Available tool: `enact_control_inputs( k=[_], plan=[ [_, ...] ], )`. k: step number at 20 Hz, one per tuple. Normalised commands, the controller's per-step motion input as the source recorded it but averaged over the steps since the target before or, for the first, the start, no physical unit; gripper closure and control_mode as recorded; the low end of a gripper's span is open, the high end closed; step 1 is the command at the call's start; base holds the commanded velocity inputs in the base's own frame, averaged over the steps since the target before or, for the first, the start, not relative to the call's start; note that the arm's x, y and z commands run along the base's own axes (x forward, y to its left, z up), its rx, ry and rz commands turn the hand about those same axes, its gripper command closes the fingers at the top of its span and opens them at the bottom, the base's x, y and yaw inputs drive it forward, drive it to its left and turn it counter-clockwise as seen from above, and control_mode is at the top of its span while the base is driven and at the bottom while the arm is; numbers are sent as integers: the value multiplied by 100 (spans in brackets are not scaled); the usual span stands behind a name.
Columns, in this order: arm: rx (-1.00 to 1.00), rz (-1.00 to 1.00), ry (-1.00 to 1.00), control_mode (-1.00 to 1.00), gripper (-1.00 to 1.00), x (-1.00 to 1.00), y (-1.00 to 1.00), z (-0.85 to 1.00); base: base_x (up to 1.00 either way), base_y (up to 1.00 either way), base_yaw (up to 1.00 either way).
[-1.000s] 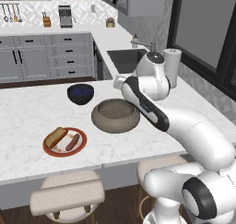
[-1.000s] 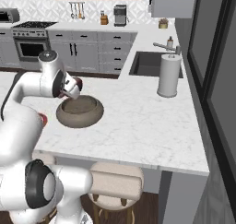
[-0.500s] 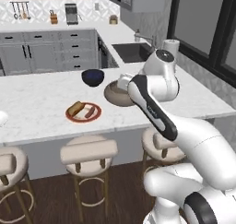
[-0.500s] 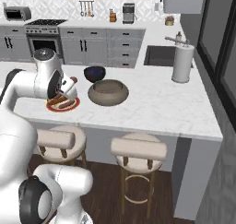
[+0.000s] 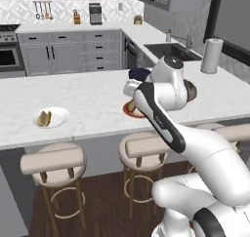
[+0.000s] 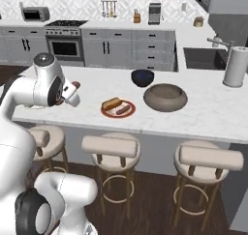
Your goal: Place one bun and one sausage from the bowl on each plate.
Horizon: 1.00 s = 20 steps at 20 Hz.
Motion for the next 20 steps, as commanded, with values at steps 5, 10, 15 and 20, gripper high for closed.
enact_control_inputs(
  k=[5,10,15,20],
  plan=[
    [0,0,0,100,100,0,0,0,65,100,0],
    [0,0,0,100,100,0,0,0,100,76,1],
    [-11,10,11,-100,100,51,29,-56,14,11,2],
    [-7,17,15,-100,100,60,12,-100,0,0,0]
  ],
)
